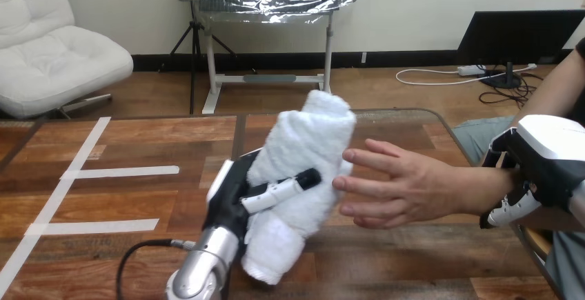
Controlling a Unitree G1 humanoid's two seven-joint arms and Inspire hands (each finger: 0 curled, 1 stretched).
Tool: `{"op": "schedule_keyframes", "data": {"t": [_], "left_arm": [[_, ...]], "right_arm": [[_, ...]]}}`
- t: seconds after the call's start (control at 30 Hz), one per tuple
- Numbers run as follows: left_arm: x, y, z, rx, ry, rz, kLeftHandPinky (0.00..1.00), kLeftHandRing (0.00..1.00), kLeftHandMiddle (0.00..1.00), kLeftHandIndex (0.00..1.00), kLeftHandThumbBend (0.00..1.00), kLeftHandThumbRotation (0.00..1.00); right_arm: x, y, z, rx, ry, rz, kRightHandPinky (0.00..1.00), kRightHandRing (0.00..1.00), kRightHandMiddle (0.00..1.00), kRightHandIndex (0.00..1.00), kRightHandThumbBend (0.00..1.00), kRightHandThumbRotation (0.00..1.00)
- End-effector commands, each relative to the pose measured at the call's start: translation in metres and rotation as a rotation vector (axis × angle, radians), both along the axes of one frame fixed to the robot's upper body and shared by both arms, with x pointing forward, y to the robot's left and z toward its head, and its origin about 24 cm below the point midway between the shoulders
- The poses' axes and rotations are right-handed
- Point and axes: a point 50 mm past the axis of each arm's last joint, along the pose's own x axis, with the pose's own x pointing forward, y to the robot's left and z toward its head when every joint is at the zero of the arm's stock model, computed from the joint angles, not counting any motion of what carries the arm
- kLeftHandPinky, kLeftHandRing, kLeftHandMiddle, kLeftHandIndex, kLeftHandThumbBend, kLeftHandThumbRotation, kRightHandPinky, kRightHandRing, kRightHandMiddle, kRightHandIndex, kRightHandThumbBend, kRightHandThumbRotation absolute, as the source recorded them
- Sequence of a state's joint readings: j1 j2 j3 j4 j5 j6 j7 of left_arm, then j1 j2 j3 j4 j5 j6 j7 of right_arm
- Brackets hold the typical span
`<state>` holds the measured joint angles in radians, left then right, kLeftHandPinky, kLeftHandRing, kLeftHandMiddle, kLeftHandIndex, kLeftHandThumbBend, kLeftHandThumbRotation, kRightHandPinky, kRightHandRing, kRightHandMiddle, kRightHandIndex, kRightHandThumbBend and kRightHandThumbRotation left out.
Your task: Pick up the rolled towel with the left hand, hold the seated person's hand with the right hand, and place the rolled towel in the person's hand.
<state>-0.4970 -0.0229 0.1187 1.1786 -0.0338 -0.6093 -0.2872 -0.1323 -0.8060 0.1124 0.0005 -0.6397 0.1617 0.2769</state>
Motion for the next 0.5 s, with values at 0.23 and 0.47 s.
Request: {"op": "schedule_keyframes", "data": {"t": [0.23,0.47], "left_arm": [[0.03,-0.032,0.041,-0.01,-0.12,-0.089,0.45,0.45,0.46,0.52,0.98,0.31],[0.031,-0.05,0.046,-0.01,-0.129,-0.141,0.45,0.45,0.48,0.53,0.95,0.3]], "right_arm": [[0.011,0.009,0.026,0.052,-0.129,0.018,0.34,0.41,0.48,0.5,0.83,0.0],[0.012,0.009,0.027,0.058,-0.131,0.018,0.32,0.39,0.47,0.49,0.83,0.0]]}}
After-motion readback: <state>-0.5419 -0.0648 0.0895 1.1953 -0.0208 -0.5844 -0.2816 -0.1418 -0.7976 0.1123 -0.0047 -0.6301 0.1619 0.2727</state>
